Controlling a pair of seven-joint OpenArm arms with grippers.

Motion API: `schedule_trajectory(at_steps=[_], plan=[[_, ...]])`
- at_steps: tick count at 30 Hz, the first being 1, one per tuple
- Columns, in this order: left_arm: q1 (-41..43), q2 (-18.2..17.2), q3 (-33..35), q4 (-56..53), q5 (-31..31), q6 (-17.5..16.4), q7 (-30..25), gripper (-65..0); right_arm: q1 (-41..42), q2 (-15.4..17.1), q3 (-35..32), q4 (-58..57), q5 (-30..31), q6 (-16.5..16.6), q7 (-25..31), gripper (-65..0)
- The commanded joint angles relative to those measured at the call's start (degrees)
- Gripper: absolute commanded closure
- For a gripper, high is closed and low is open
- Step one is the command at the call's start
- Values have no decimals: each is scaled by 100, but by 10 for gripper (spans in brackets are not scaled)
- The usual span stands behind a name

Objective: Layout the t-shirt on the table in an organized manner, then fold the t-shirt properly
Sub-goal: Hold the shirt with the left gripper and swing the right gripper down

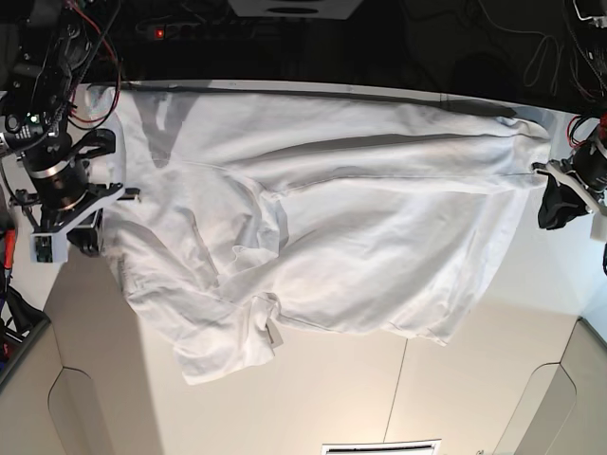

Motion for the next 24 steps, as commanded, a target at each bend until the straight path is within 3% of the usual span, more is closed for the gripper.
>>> schedule_trajectory(at_steps=[1, 4, 7, 12, 16, 18, 20, 24], plan=[[-70, -96, -50, 96, -83, -26, -120, -130, 179, 46, 17, 98, 35, -17, 190, -56], [-188, -96, -50, 96, -105, -26, -120, -130, 590, 46, 17, 76, -33, -17, 240, -175], [-275, -96, -50, 96, -107, -24, -118, -130, 1034, 50, 17, -164, -184, -17, 264, -240], [-289, -94, -48, 96, -98, -24, -92, -130, 1910, 256, 17, -1620, -393, -63, 581, -377], [-286, -94, -48, 96, -96, -24, -72, -130, 2815, 623, 17, -3532, -385, -470, 741, -406], [-289, -94, -48, 96, -98, -24, -72, -130, 3261, 813, 17, -4524, -286, -468, 754, -406], [-289, -81, -48, 96, -101, -24, -74, -130, 3661, 973, 17, -5490, 46, -295, 754, -406], [-308, 17, -48, 96, -103, -24, -76, -130, 4210, 1080, 17, -7097, 638, 658, 752, -406]])
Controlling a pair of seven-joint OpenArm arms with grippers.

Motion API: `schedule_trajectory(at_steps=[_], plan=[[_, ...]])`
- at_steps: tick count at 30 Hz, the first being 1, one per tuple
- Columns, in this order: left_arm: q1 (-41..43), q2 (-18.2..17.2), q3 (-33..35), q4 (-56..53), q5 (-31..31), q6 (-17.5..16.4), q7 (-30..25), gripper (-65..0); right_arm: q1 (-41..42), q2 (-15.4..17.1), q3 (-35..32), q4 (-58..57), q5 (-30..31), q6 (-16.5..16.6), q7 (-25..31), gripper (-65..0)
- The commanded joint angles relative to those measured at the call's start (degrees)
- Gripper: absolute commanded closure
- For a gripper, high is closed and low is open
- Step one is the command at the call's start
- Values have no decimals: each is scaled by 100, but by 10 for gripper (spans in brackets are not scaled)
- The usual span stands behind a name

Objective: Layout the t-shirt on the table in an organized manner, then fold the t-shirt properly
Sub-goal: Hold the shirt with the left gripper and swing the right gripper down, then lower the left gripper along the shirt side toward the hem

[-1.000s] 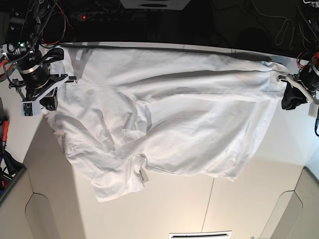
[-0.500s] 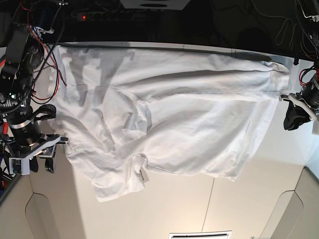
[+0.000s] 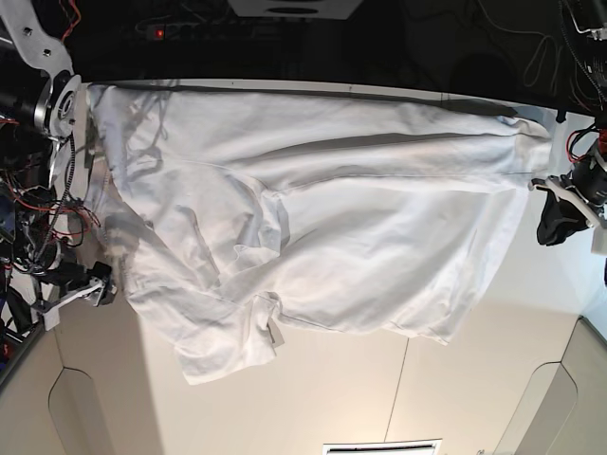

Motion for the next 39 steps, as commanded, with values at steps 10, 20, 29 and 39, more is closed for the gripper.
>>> schedule_trajectory(at_steps=[10, 20, 29, 39], plan=[[-48, 103, -33, 94, -92, -24, -103, -130, 247, -164, 0, -426, -15, 398, 107, -405], [-216, 101, -33, 90, -87, 203, -103, -130, 120, -175, 0, -426, 4, 404, 116, 0], [-2033, -42, 26, -1226, -251, 798, -52, -130, -35, -179, 0, -422, 13, 407, 195, 0], [-5027, -326, 1436, -5965, -101, 752, -372, -182, -87, -179, 0, -420, 282, 483, 195, 0]])
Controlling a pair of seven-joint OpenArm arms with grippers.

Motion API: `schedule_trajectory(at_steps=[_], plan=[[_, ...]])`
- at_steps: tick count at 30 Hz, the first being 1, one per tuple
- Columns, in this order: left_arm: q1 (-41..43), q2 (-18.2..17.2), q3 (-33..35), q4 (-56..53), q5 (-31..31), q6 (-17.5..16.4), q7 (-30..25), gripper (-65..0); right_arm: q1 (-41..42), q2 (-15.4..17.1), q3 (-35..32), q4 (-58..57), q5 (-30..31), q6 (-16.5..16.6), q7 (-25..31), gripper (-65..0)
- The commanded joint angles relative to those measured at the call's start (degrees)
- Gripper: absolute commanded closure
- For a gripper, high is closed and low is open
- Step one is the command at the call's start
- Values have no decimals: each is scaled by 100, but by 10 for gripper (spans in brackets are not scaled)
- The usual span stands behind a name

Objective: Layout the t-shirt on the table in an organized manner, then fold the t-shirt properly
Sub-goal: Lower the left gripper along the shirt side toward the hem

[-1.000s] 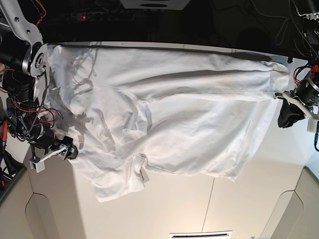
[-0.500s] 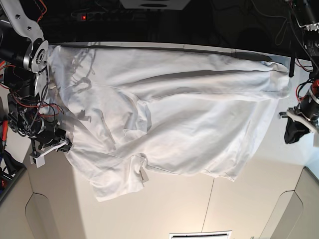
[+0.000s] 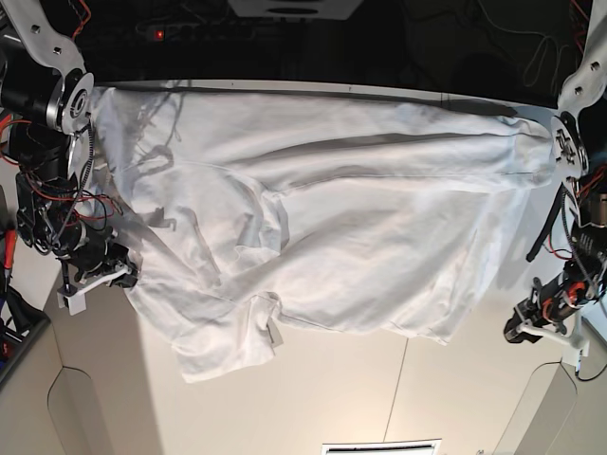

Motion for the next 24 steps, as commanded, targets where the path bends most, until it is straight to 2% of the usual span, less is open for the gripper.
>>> schedule_trajectory(at_steps=[1, 3, 4, 7, 10, 12, 14, 18, 19, 21, 24], plan=[[-313, -70, 155, -195, 26, -50, -221, -217, 87, 48, 0, 42, -20, 13, -96, 0], [-501, 17, 535, -553, 319, -63, -433, -280, 87, 48, 0, 42, 9, 13, -98, 0], [-538, 70, 728, -603, 463, -61, -511, -289, 87, 48, 0, 42, 11, 13, -96, 0], [-533, 256, 1185, -603, 680, -11, -702, -289, 87, 50, 0, 42, 11, 13, -96, 0], [-533, 490, 1434, -603, 925, 317, -883, -289, 87, 50, 0, 42, 11, 13, -98, 0], [-533, 636, 1499, -603, 1215, 551, -988, -289, 87, 48, 0, 42, 11, 15, -98, 0], [-533, 743, 1502, -603, 1449, 643, -1049, -288, 87, 50, -2, 42, 11, 15, -98, 0], [-533, 804, 1502, -603, 1576, 833, -1106, -286, 87, 50, 0, 42, 11, 13, -98, 0], [-533, 798, 1502, -603, 1576, 844, -1106, -275, 87, 50, 0, 42, 11, 13, -98, 0], [-533, 763, 1502, -603, 1574, 839, -1108, -207, 85, 50, 0, 42, 11, 13, -98, 0], [-518, 704, 1502, -601, 1574, 841, -1145, -42, 87, 50, 0, 46, 33, 13, -98, 0]])
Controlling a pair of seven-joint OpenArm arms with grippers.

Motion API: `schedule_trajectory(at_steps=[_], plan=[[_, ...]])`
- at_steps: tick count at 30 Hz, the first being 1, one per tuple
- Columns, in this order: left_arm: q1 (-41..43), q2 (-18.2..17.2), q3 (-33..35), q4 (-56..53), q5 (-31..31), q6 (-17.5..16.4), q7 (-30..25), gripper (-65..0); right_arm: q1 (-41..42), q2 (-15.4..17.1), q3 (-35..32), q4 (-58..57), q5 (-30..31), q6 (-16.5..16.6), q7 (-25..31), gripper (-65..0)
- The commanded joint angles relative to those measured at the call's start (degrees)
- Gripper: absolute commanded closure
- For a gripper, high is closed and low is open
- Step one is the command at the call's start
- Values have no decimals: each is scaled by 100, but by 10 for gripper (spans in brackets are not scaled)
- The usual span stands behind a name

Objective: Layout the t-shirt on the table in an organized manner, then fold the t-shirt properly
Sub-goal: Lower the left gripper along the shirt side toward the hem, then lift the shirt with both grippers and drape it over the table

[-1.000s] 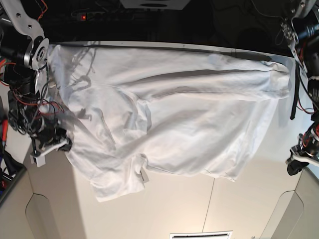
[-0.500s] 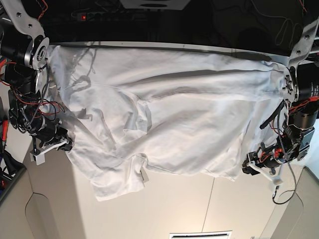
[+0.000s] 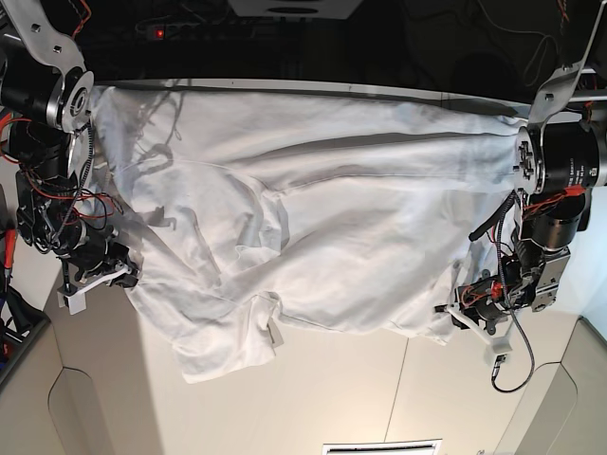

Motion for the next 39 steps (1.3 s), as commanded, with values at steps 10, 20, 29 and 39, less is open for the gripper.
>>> schedule_trajectory(at_steps=[10, 20, 29, 39], plan=[[-170, -343, -7, 90, -330, -24, -131, 0, 85, 52, 0, 166, 197, -15, -120, 0], [-170, -789, -7, 98, -1606, -1246, 221, 0, -483, 52, 0, 2048, 409, 151, -946, 0], [-70, -1198, -463, 101, -2601, -2115, 841, 0, -1344, 52, 116, 3766, 389, 151, -1167, 0], [273, -1506, -1488, 142, -4710, -2115, 2863, 0, -1539, 55, 763, 4166, 879, 273, -1928, 0]])
